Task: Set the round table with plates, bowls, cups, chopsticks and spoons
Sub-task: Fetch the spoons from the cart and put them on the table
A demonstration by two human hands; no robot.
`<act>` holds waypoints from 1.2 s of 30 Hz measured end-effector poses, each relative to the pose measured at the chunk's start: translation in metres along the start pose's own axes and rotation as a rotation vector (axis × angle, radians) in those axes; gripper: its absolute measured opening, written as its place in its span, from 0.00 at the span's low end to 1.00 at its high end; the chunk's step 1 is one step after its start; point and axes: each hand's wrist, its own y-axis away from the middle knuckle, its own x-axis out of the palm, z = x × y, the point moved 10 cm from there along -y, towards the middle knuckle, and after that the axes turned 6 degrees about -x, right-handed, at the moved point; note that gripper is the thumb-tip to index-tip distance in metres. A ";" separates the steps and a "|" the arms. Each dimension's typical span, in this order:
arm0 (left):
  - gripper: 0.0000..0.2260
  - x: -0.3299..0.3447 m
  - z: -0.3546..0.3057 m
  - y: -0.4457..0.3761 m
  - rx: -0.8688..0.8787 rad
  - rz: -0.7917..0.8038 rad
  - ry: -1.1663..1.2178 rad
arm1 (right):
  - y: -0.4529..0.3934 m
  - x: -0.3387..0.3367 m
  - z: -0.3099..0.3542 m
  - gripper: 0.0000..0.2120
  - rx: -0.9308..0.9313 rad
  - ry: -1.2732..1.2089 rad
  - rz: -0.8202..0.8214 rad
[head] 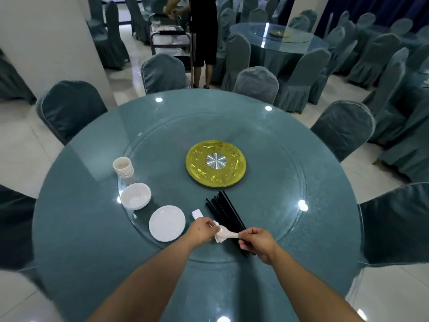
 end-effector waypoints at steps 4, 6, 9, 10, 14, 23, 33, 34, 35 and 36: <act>0.07 -0.009 -0.009 -0.014 -0.014 -0.090 -0.080 | -0.023 -0.028 0.007 0.06 -0.008 -0.030 -0.159; 0.06 -0.007 -0.017 -0.022 -0.002 -0.103 -0.203 | -0.038 -0.047 0.015 0.06 -0.023 -0.036 -0.239; 0.07 -0.004 -0.036 -0.036 0.006 -0.136 -0.335 | -0.065 -0.078 0.025 0.06 -0.021 -0.025 -0.330; 0.07 -0.001 -0.040 -0.039 -0.003 -0.128 -0.365 | -0.072 -0.085 0.025 0.06 -0.016 -0.024 -0.349; 0.09 0.010 -0.037 -0.048 -0.058 -0.095 -0.397 | -0.098 -0.111 0.005 0.05 0.031 0.011 -0.396; 0.09 0.009 -0.010 -0.053 -0.107 -0.135 -0.476 | -0.129 -0.119 -0.025 0.04 0.094 0.084 -0.410; 0.07 0.009 0.005 -0.039 -0.082 -0.249 -0.441 | -0.124 -0.131 -0.026 0.08 0.070 0.278 -0.394; 0.07 0.009 0.008 -0.036 -0.084 -0.252 -0.421 | -0.124 -0.132 -0.026 0.08 0.066 0.284 -0.388; 0.07 0.009 0.012 -0.034 -0.083 -0.256 -0.405 | -0.122 -0.133 -0.026 0.08 0.063 0.287 -0.385; 0.07 0.009 0.016 -0.030 -0.085 -0.261 -0.396 | -0.119 -0.134 -0.027 0.08 0.057 0.289 -0.384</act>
